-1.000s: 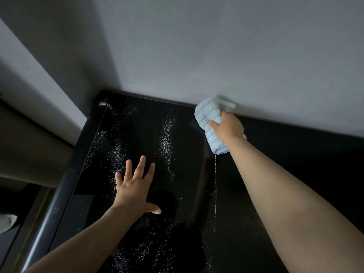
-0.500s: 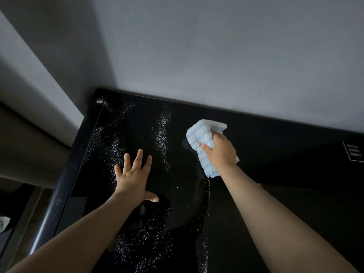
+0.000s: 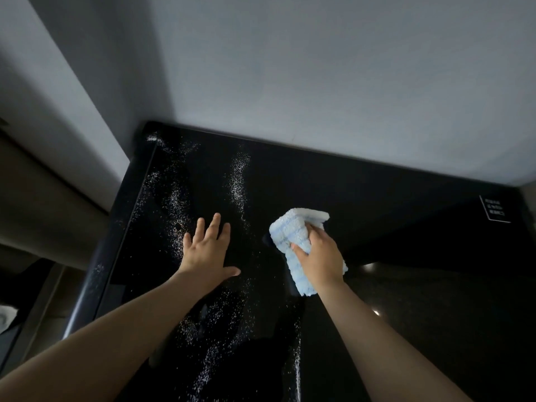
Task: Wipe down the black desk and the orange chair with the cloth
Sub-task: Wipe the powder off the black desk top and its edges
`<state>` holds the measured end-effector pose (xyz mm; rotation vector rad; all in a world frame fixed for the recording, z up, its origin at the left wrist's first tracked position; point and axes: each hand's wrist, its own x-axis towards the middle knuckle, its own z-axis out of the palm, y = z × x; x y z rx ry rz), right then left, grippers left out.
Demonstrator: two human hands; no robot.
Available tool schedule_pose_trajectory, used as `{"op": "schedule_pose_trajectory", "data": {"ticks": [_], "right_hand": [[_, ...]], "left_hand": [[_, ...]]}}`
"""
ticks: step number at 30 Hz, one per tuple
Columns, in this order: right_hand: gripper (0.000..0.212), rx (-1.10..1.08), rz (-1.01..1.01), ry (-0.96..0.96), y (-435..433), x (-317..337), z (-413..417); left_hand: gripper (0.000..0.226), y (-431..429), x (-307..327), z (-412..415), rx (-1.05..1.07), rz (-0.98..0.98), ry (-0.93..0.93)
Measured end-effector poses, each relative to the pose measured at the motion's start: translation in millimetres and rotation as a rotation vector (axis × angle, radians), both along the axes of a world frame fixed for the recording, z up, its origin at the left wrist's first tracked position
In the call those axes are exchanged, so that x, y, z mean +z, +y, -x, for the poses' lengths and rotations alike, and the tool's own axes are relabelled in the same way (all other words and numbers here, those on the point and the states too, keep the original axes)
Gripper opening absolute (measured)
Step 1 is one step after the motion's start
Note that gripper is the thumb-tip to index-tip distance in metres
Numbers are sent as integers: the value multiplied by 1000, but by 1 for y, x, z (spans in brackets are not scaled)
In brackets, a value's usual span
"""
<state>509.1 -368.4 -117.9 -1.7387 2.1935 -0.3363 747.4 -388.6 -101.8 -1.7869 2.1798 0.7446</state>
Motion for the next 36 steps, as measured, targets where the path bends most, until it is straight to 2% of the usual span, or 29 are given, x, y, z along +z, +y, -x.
{"op": "schedule_pose_trajectory", "data": {"ticks": [7,12,18,36], "right_hand": [[51,-35,-24,19,36,2,-9],[54,-54,-55,22,65,2,-15],[52,-77,-26,15,100,-1,-22],[53,-53,-21,12,168,2,-30]], "left_hand": [[103,52,8,-23,-123,-58,-11],[116,80,-1,-30,-135,-135,-64],[127,78,-9,-25,-142,-131,-132],[131,77,-4,-19,-100,-142,-133]]}}
